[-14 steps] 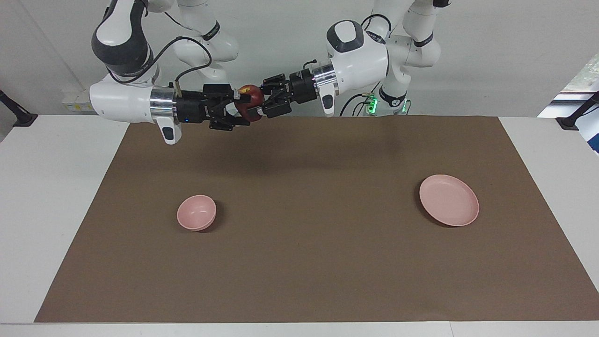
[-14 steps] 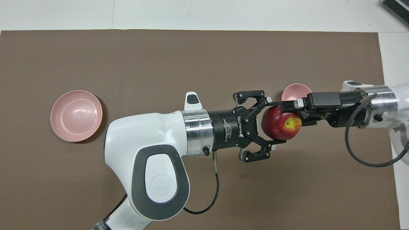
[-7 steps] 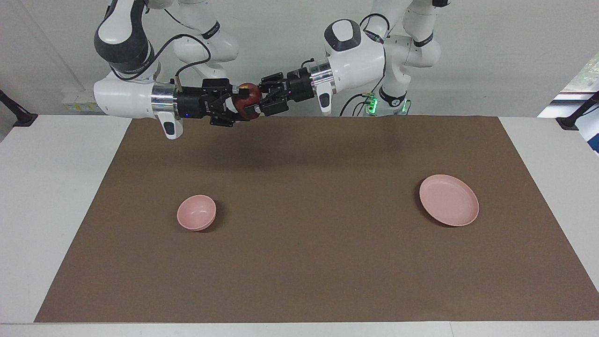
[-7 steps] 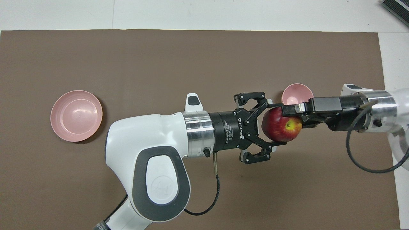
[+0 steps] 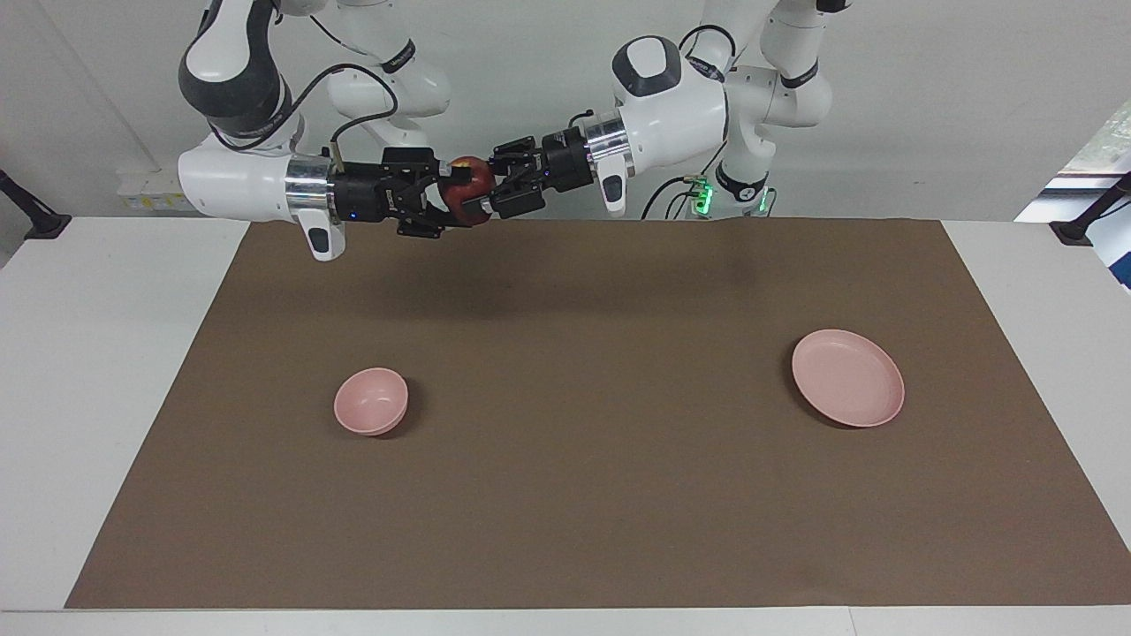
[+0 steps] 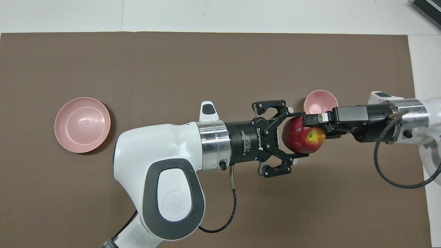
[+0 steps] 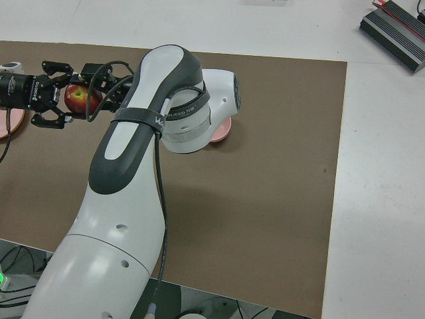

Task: Move apple from plate to bowl
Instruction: 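Bring the apple to the right gripper and grasp it with the right gripper, then open the left gripper and withdraw it while the right gripper holds the apple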

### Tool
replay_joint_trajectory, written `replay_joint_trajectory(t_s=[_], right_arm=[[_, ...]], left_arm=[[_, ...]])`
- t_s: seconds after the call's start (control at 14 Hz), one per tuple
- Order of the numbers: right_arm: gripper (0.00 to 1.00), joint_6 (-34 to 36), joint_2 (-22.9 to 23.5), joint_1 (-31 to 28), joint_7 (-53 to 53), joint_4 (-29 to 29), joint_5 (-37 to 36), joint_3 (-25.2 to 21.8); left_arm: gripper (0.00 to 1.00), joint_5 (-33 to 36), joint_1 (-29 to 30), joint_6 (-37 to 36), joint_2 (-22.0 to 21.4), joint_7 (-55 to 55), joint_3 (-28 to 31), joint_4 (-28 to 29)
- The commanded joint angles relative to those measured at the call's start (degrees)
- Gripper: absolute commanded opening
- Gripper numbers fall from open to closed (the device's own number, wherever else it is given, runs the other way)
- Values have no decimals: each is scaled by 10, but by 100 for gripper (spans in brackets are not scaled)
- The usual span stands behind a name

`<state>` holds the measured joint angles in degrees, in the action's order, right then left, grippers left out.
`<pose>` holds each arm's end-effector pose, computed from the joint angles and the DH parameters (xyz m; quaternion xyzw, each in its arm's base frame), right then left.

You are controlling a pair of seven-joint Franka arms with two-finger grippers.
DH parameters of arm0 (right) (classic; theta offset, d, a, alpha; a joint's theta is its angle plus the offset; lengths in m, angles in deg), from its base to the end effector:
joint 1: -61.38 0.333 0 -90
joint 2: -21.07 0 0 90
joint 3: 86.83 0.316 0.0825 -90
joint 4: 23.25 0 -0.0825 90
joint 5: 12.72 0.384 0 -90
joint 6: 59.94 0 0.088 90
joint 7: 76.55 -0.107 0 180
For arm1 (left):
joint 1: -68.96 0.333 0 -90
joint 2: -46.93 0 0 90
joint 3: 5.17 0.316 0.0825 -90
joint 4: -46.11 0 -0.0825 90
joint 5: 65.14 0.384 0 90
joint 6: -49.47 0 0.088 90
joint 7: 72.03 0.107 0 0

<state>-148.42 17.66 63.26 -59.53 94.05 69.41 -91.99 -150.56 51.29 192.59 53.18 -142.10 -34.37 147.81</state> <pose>0.5252 0.0774 0.5256 -0.7437 0.0383 0.0498 0.6656 0.4493 -0.4503 0.5642 0.5896 0.5265 -0.3747 0.4846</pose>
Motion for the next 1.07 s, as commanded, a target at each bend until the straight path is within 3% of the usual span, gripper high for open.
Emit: replay_joint_trajectory(t_s=[0.0, 0.07, 0.14, 0.78, 1.0], right_arm=[[0, -4, -23, -2, 33, 29, 8, 4], [0, -4, -22, -2, 33, 30, 8, 4], [0, -5, -22, -2, 33, 30, 8, 4], [0, -3, -13, -20, 26, 18, -4, 2], [0, -5, -6, -35, 26, 7, -43, 2]], left_arm=[[0, -11, -4, 14, -10, -6, 7, 3], [26, -11, -5, 15, -10, -5, 7, 3], [99, -9, -7, 25, -9, -5, 7, 2], [100, -3, -5, 34, -12, -7, 8, 4], [100, -3, 18, 26, -13, -9, 10, 12]])
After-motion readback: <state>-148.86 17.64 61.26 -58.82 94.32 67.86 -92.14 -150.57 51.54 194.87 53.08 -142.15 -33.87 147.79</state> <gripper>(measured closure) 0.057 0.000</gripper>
